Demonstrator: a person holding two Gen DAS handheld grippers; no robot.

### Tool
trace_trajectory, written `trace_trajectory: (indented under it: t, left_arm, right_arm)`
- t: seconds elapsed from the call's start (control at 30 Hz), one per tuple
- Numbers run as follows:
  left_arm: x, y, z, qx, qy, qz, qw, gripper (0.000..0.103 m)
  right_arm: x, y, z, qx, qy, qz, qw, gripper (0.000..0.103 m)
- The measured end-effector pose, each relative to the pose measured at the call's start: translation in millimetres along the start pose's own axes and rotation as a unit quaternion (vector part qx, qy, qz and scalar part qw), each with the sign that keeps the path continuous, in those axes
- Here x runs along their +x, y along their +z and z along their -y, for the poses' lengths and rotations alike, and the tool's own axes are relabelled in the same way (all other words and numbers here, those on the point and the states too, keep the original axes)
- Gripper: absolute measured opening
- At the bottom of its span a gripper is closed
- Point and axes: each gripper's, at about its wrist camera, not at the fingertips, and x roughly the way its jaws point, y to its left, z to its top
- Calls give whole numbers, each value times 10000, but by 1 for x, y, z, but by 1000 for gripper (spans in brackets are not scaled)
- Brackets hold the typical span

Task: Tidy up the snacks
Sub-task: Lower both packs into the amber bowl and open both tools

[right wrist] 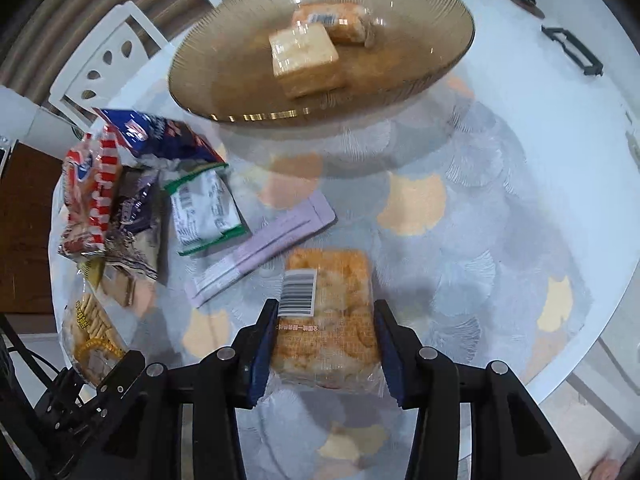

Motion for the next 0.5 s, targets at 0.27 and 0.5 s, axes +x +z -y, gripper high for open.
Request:
trace_trajectory:
  t: [0.27,0.5]
  left_arm:
    - [-4,15,2,82,-128,131,9998,60]
    - [-16,31,8,44,-165,220,9996,60]
  right_arm:
    - [-24,-7,-3,-164,33,94,9998,45]
    - [-41,-1,-1,-127,437,43,9990,45]
